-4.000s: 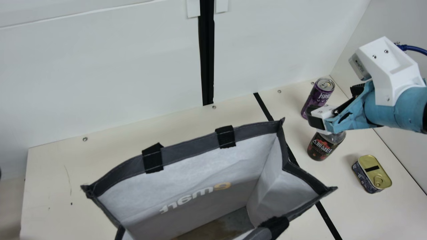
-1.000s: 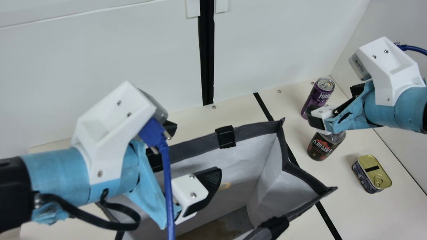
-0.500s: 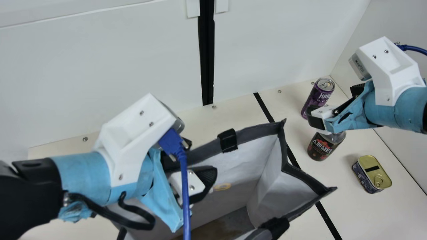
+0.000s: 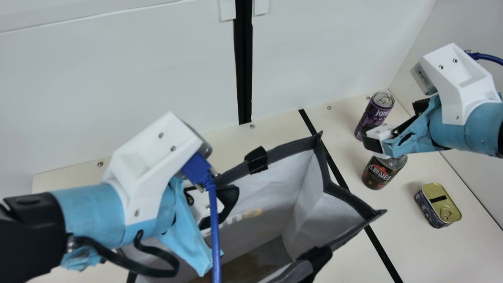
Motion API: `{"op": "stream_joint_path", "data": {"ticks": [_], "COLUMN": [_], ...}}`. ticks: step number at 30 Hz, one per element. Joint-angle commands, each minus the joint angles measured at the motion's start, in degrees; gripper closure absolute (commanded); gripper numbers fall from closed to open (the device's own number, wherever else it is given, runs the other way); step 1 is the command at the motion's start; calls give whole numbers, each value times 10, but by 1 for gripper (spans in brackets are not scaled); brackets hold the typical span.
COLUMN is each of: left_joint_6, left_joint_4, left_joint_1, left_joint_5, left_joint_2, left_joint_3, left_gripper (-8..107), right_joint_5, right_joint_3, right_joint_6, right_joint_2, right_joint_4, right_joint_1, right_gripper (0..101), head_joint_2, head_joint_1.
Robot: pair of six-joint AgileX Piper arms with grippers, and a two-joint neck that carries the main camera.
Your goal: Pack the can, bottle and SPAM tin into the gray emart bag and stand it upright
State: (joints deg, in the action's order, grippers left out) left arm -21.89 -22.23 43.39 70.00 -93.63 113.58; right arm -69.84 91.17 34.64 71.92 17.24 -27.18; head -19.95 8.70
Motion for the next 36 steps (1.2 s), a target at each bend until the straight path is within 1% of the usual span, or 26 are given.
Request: {"op": "stream_joint_path", "data": {"ticks": [1,11,21,25,28,33,36], "left_joint_6": [10,73,144,175,203,257,289], "left_joint_4": [11,94,210,281,345,461,515], "left_joint_1": [-2,-14,-27,-26,-19,0,14], "left_joint_5": [-1,-1,-2,-9,-17,-29,-32], "left_joint_2": [3,28,60,75,86,104,114], "left_joint_3": [3,22,20,5,-11,-45,-67], "left_gripper": [107,107,107,107,107,107,107], "right_joint_5": [0,0,0,0,0,0,0], "right_joint_3": [0,0,0,0,0,0,0], "right_joint_6": [0,0,0,0,0,0,0], "right_joint_2": [0,0,0,0,0,0,0], "right_joint_4": [0,0,0,0,0,0,0], "right_joint_1": [0,0,0,0,0,0,0], "right_gripper": [6,6,6,6,6,6,6], "head_joint_2": [0,0,0,0,0,0,0], "head_joint_1": [13,13,13,13,13,13,13]}}
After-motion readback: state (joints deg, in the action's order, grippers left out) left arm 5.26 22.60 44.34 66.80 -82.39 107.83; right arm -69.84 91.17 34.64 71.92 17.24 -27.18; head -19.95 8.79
